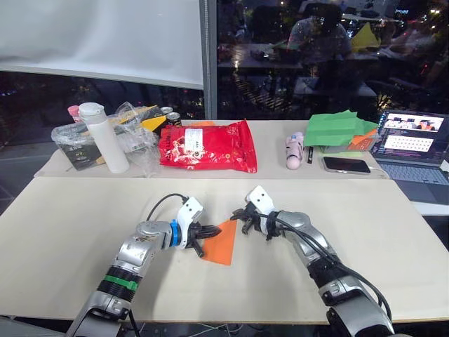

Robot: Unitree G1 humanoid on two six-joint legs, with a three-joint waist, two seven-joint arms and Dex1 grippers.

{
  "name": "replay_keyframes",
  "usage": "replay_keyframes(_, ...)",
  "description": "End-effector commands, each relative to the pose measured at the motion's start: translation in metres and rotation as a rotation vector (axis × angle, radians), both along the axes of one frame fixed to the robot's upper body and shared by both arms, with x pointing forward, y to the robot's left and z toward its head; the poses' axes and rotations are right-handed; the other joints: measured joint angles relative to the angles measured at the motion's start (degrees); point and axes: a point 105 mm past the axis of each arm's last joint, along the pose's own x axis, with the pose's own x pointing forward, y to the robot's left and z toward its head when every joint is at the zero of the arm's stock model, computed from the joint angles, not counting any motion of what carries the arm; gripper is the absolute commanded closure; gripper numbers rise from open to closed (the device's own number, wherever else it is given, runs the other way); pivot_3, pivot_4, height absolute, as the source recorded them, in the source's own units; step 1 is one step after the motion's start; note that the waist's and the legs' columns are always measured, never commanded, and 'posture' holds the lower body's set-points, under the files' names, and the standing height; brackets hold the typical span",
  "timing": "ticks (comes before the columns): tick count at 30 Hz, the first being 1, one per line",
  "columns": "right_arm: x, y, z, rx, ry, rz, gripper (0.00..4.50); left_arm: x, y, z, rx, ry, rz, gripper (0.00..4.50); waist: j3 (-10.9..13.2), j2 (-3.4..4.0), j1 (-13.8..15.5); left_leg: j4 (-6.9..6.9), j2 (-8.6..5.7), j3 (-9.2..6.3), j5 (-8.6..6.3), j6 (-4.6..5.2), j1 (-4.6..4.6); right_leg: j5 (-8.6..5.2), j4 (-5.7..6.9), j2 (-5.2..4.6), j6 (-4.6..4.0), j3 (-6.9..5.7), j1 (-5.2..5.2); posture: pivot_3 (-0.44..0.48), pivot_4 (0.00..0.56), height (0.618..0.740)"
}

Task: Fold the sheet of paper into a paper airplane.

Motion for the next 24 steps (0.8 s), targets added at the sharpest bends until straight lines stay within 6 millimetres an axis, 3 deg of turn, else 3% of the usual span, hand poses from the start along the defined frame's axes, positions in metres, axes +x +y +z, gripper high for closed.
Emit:
replay_keyframes(1, 0.002, -0.008, -0.003, 0.013, -0.009, -0.022, 4.50, -0.004, 0.011, -0.016, 0.064, 0.049, 0.024, 4.49, 0.00, 0.00, 0.01, 0.00, 0.00, 0.00, 0.00, 0.00, 0.00, 0.00, 0.00, 0.00, 0.00, 0.00, 0.00, 0.000, 0.150, 0.715)
replay_keyframes(3, 0.001, -0.007, 0.005, 0.033, -0.056, -0.006, 4.50, -0.003, 0.011, -0.016, 0.065, 0.047, 0.025, 4.49, 0.00, 0.00, 0.02, 0.00, 0.00, 0.00, 0.00, 0.00, -0.02, 0.00, 0.00, 0.00, 0.00, 0.00, 0.00, 0.000, 0.150, 0.715)
replay_keyframes(5, 0.000, -0.003, 0.028, 0.134, -0.140, 0.014, 4.50, -0.002, 0.011, -0.016, 0.067, 0.045, 0.022, 4.49, 0.01, 0.01, 0.04, 0.00, 0.00, 0.00, 0.00, 0.00, -0.03, 0.00, 0.00, 0.00, 0.00, 0.00, -0.01, 0.000, 0.150, 0.715)
replay_keyframes(7, -0.005, -0.002, 0.040, 0.170, -0.184, 0.041, 4.50, -0.002, 0.010, -0.016, 0.069, 0.043, 0.018, 4.49, 0.02, 0.03, 0.01, 0.00, 0.00, 0.00, 0.00, 0.00, -0.07, 0.00, -0.01, 0.00, 0.00, 0.00, -0.03, 0.000, 0.150, 0.715)
replay_keyframes(12, -0.018, 0.001, 0.018, 0.077, -0.122, 0.114, 4.50, -0.001, 0.005, -0.014, 0.066, 0.037, 0.001, 4.49, 0.03, 0.05, 0.07, 0.00, 0.00, 0.00, 0.00, 0.00, -0.06, 0.00, 0.00, 0.00, 0.00, 0.00, -0.03, 0.000, 0.150, 0.715)
replay_keyframes(21, -0.013, 0.002, -0.003, 0.015, -0.050, 0.084, 4.50, 0.002, 0.002, -0.009, 0.068, 0.015, -0.013, 4.49, 0.03, 0.05, 0.11, 0.01, -0.01, 0.00, 0.00, 0.00, -0.08, 0.00, -0.01, 0.00, 0.00, 0.00, -0.04, 0.000, 0.150, 0.715)
replay_keyframes(24, -0.007, -0.007, -0.014, -0.026, -0.021, 0.031, 4.50, 0.003, -0.001, -0.005, 0.064, 0.004, -0.020, 4.49, 0.03, 0.05, 0.07, 0.01, -0.01, 0.00, 0.00, 0.00, -0.05, 0.00, -0.01, 0.00, 0.00, 0.00, -0.03, 0.000, 0.150, 0.715)
